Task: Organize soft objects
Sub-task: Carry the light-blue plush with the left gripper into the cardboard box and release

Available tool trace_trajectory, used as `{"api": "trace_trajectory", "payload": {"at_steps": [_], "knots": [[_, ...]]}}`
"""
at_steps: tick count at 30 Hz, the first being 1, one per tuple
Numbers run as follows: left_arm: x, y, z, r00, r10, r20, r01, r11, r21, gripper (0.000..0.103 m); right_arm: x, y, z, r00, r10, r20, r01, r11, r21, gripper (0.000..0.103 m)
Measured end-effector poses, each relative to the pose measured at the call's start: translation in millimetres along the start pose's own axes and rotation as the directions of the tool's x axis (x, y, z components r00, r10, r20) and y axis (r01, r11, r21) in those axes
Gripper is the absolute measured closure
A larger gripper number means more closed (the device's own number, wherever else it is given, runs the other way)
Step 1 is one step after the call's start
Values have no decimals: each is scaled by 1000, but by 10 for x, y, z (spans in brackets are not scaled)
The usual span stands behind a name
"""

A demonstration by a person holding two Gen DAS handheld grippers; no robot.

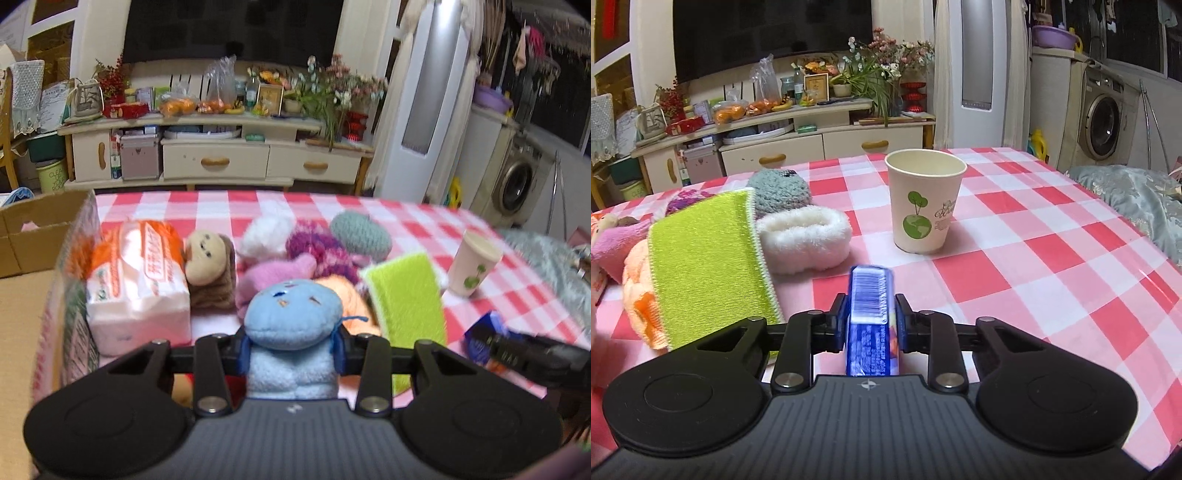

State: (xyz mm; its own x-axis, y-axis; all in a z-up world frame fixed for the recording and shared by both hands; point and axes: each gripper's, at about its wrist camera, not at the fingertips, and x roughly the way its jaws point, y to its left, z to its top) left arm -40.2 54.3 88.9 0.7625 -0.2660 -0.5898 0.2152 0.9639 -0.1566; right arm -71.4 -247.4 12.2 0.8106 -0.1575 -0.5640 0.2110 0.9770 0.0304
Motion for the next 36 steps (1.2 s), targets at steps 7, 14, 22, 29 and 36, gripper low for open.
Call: {"api": "trace_trajectory", "payload": {"at_steps": [7,14,22,29,36], "knots": [[-211,160,64,998,-25,62,28,999,-44,64,-44,13,12,1000,14,22,-14,1000,-2,75],[-412,317,148,991,-39,127,49,995,-81,64,-229,40,86,996,60,69,-61,998,14,75],[-678,584,199,979,-33,203,61,989,-133,64,-498,301,262,974,191,123,-193,981,8,75],[-822,934,188,971,30,237,18,980,-197,64,-659,789,384,920,368,134,-366,930,-43,75],[-886,1373,136,965,144,220,-78,956,-282,64,-700,1399,502,833,543,107,-538,840,-76,75]]}}
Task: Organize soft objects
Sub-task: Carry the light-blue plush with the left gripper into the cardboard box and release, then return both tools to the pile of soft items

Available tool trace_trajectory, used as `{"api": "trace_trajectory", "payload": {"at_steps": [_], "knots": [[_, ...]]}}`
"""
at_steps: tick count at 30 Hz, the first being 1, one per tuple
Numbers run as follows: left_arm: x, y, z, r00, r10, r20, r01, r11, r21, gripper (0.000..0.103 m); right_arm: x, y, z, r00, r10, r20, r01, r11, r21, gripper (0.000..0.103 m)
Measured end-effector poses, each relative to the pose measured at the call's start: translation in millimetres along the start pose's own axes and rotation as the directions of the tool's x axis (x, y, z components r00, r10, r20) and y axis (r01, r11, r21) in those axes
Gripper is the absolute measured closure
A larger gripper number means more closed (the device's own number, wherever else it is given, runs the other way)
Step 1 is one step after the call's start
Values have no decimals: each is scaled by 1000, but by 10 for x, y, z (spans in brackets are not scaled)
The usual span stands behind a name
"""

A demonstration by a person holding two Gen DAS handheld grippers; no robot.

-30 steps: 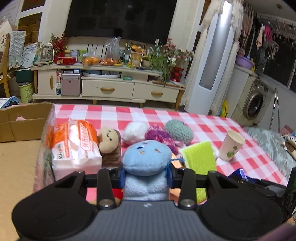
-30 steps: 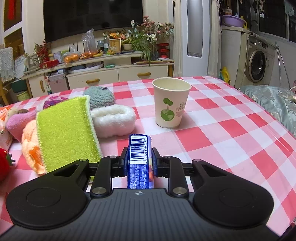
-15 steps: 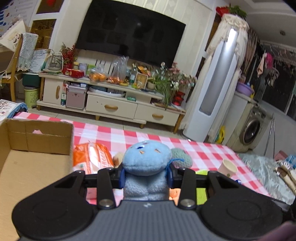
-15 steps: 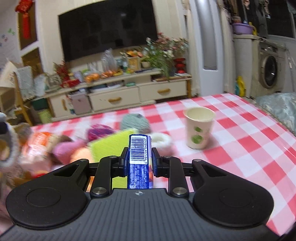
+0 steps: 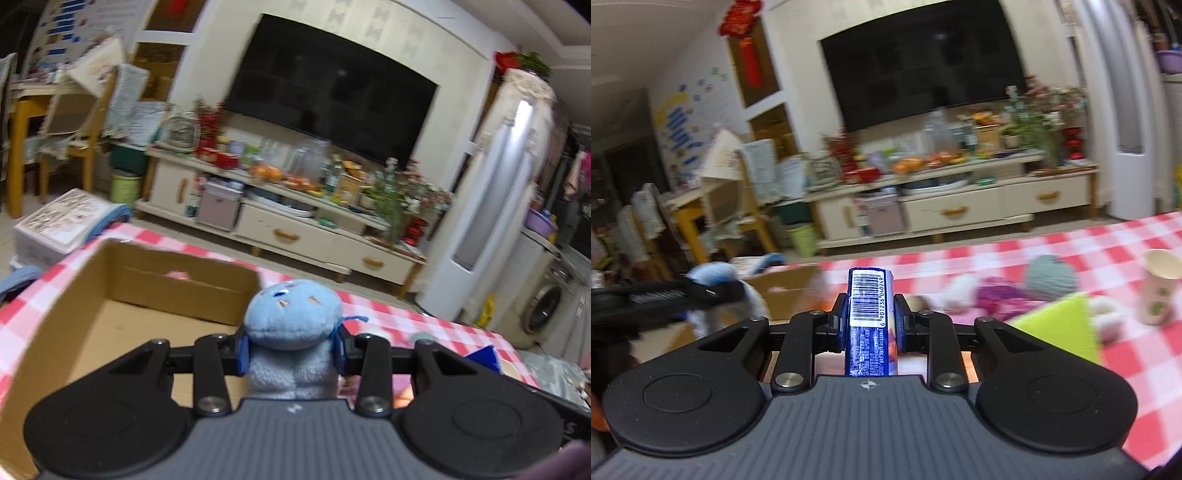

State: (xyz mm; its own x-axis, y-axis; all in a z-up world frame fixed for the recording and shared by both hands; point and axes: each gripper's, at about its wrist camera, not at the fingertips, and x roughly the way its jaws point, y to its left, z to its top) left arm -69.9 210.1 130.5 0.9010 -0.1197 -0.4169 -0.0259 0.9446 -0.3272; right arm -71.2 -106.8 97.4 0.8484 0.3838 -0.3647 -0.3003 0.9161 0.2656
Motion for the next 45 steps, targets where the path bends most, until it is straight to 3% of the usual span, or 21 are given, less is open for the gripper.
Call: {"api": "trace_trajectory", "payload": {"at_steps": [9,15,23,27,28,30,33,35,39,45], "knots": [[127,445,59,988,152,-33,-153,987,-41,63,424,546,5,982,179,-66,-181,983,-20,74],[189,661,24,972,225,-66,-229,972,-45,63,628,719,-77,968,216,-128,-222,974,-39,73],[156,788,-66,963,248,-101,-254,966,-47,63,777,901,-164,958,220,-186,-234,970,-57,73],[145,767,-57,961,259,-100,-264,964,-43,54,743,918,-135,958,207,-197,-225,972,-73,59],[138,762,-56,961,257,-98,-263,964,-47,49,747,907,-102,959,205,-193,-224,971,-78,43],[125,738,-61,963,254,-86,-258,965,-46,42,664,852,-75,966,197,-168,-214,973,-89,26],[113,669,-65,973,223,-65,-226,973,-45,28,547,789,-24,975,176,-132,-191,976,-107,18],[103,606,-70,978,204,-45,-206,978,-47,22,438,712,-7,984,146,-100,-158,981,-114,7],[114,441,-118,981,194,-15,-194,981,-2,16,232,521,41,996,84,-43,-88,989,-115,3],[161,207,-246,982,186,38,-189,979,82,15,30,253,56,999,-51,19,52,995,-90,2]]}}
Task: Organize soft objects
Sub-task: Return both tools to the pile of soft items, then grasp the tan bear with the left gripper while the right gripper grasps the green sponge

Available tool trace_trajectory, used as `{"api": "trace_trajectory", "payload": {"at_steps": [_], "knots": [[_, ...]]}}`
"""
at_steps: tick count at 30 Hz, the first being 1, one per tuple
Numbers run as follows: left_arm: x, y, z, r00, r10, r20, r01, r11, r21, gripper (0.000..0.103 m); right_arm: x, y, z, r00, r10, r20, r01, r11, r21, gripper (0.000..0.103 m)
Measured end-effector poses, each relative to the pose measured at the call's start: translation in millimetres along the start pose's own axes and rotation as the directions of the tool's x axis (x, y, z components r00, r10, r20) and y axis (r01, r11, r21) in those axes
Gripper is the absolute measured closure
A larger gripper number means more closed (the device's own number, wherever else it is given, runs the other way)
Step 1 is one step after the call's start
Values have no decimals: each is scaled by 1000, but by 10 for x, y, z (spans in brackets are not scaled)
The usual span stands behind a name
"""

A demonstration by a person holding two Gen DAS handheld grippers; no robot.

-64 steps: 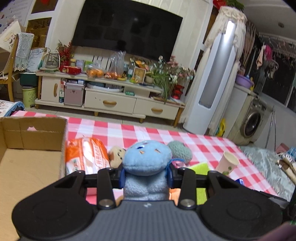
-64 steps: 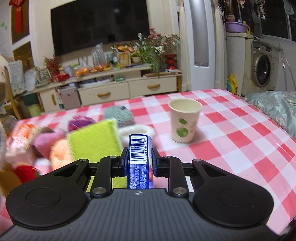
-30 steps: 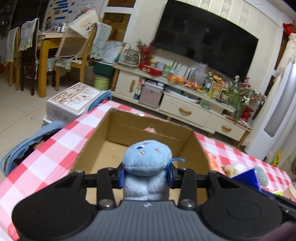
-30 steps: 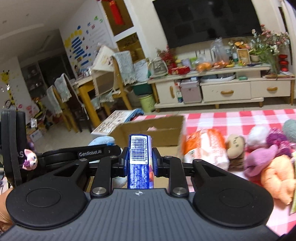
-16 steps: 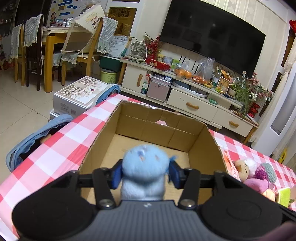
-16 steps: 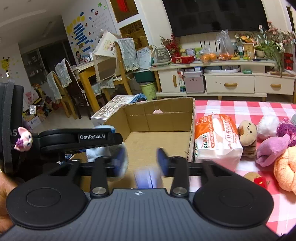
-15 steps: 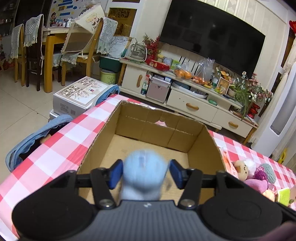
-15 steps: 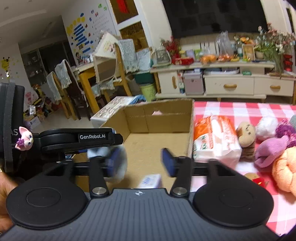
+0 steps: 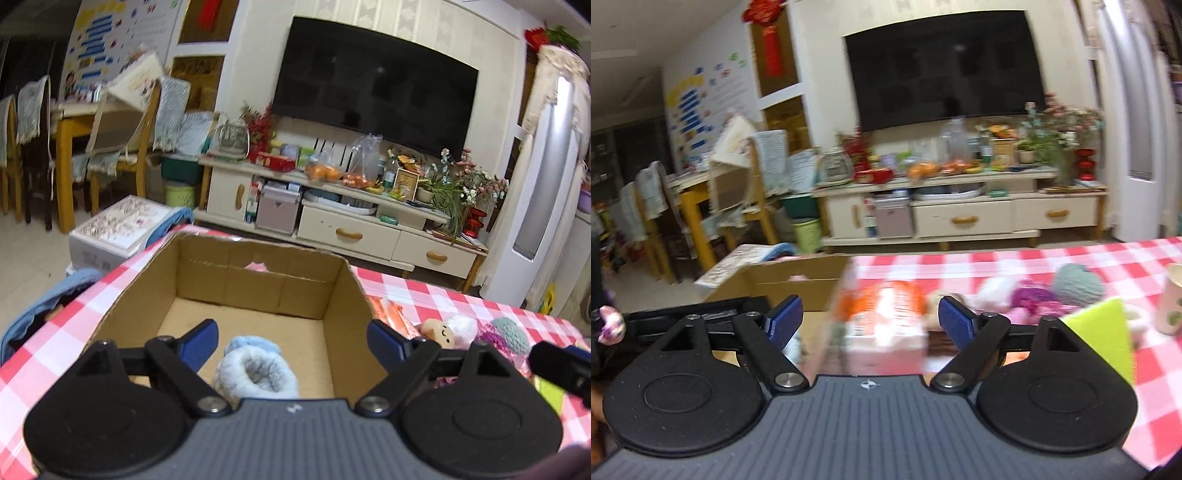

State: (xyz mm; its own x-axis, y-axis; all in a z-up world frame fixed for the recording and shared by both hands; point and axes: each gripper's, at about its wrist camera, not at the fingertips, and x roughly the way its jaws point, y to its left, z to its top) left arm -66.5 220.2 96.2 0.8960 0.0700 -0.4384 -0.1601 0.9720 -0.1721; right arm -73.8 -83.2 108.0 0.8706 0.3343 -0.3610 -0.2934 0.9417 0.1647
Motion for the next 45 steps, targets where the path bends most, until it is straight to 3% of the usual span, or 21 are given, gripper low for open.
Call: {"api": "trace_trajectory", "payload": {"at_steps": [12,19,26,33,39,45], "knots": [[-1,-123,-108,993,109,39,-114,973,199,15,-121,-314,-123,984,-177,-7,178,984,23,1],[-41,-32,-58,994,109,13,-110,984,141,15,-198,-430,-228,969,-246,-10,246,969,6,0],[-205,-224,26,995,40,93,-50,993,111,11,-192,-572,-307,955,-295,-28,296,955,17,0],[-291,-563,-19,991,-45,124,21,982,189,6,-174,-772,-378,941,-333,-54,335,942,27,0],[-288,-804,-85,989,-125,80,104,967,233,6,-175,-956,-425,936,-345,-70,348,937,29,0],[-217,-1044,-247,982,-190,-13,185,939,289,6,-116,-1136,-501,941,-327,-90,330,944,18,0]]}}
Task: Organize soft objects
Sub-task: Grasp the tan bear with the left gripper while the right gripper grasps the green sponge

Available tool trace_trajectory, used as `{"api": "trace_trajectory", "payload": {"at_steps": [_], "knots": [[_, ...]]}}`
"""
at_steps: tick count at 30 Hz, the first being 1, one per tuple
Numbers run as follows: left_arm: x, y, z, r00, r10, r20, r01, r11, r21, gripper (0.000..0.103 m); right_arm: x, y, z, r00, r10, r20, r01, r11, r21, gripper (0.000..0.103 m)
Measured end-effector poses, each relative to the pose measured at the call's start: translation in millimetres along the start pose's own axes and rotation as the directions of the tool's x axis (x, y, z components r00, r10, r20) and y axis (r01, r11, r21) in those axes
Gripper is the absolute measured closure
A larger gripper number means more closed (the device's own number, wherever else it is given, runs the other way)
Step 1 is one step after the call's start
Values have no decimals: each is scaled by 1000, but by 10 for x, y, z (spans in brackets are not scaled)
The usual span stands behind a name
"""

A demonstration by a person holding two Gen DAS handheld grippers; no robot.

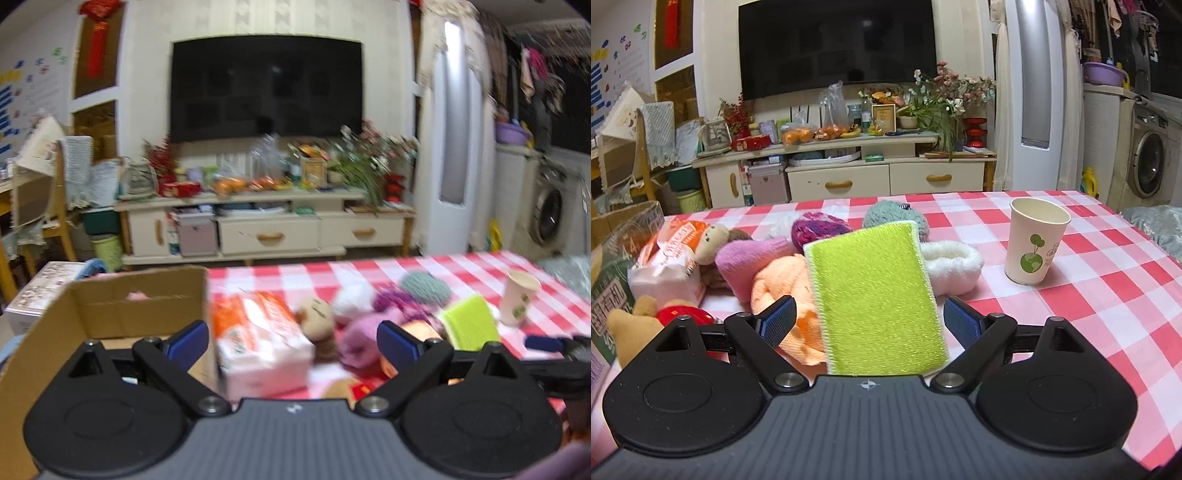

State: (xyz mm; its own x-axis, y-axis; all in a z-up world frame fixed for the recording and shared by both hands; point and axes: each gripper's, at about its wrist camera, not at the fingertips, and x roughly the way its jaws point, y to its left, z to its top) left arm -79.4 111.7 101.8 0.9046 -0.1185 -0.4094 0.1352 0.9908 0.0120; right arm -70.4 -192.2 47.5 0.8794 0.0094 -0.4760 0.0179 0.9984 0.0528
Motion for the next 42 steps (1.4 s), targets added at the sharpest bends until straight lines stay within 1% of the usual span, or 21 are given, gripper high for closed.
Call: {"api": "trace_trajectory", "payload": {"at_steps": [5,9,12,14,17,20,21,24,25,30,32,34,35,36,38,42], "knots": [[108,-240,-93,995,-71,-76,75,996,49,6,103,-132,-13,998,56,-25,-55,998,21,0],[201,-400,-182,985,-99,-140,111,990,84,7,193,-168,2,994,97,-41,-97,995,17,0],[287,-503,-270,979,-84,-188,109,985,130,8,280,-185,23,992,116,-59,-115,993,19,0],[318,-528,-302,975,-77,-209,109,983,145,9,326,-193,36,989,132,-70,-131,991,24,0],[392,-565,-333,972,-45,-229,86,981,173,9,382,-221,52,986,148,-77,-147,989,23,0],[448,-568,-364,969,-16,-246,64,980,189,9,437,-255,57,979,182,-88,-180,983,34,0],[471,-558,-369,967,-11,-253,61,980,189,9,445,-256,60,978,189,-89,-186,982,33,0],[559,-544,-400,954,-7,-300,59,985,162,9,479,-246,68,974,204,-94,-204,979,19,0],[585,-538,-412,950,-6,-312,56,987,152,11,495,-245,71,972,212,-98,-212,977,19,0],[665,-562,-442,944,0,-330,52,987,149,13,561,-260,107,960,257,-113,-254,966,38,0],[685,-581,-449,941,1,-339,53,987,150,17,583,-259,120,955,274,-118,-270,962,50,0],[714,-600,-455,936,6,-351,49,988,146,27,598,-243,121,949,290,-123,-285,957,59,0],[723,-611,-463,934,11,-357,44,988,145,31,603,-227,121,947,295,-128,-290,955,55,0],[727,-618,-463,933,17,-359,39,988,146,38,606,-211,125,944,302,-133,-298,953,51,0],[737,-638,-437,932,10,-363,44,989,139,38,614,-203,137,934,326,-147,-321,945,58,0],[765,-649,-397,924,-47,-379,75,995,59,39,605,-237,150,895,406,-184,-391,913,112,0]]}}
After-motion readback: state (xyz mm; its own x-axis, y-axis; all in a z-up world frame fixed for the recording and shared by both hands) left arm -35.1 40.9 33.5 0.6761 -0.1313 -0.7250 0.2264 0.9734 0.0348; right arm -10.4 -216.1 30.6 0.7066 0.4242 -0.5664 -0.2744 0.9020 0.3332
